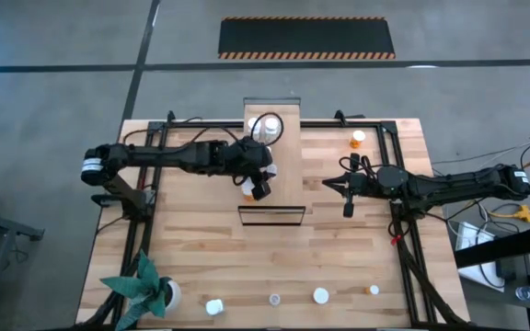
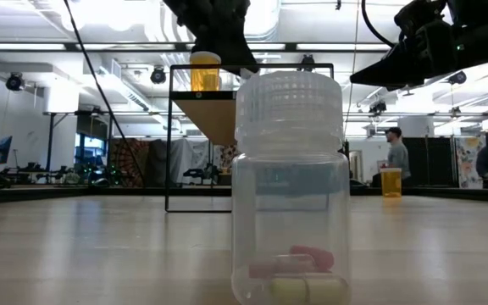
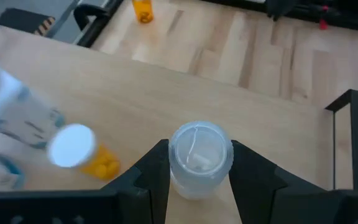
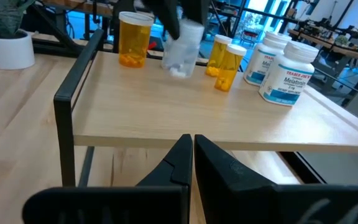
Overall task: Pick and place medicine bottles onto shelf by color
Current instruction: Put the top transparent pill bottle aligned with the other transparent pill bottle on the shelf
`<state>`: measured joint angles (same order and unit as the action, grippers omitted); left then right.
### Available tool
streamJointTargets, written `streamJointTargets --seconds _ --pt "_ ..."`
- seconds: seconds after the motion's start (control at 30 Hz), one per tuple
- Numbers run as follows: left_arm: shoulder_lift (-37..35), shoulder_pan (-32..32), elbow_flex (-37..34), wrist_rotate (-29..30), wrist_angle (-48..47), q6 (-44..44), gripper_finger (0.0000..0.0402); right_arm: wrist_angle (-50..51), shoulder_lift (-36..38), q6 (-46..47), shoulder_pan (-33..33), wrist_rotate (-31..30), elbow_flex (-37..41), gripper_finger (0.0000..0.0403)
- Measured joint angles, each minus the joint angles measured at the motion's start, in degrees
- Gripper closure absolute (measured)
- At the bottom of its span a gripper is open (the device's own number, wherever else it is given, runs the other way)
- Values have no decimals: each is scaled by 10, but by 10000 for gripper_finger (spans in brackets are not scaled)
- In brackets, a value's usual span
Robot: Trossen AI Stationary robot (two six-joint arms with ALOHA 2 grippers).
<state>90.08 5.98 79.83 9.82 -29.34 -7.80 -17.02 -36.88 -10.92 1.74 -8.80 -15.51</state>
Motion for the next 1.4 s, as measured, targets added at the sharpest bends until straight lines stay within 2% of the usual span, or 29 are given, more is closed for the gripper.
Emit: streamJointTargets --seconds 0.17,0.33,1.1,1.4 --pt "0 7 34 -5 -44 23 287 0 0 -1 0 0 0 394" --pt "0 9 38 -8 -60 26 287 0 0 -2 0 0 0 394" --pt "30 16 33 0 -41 39 286 0 0 0 0 2 -1 394" --pt "30 16 33 0 -61 37 268 0 0 0 0 2 -1 394"
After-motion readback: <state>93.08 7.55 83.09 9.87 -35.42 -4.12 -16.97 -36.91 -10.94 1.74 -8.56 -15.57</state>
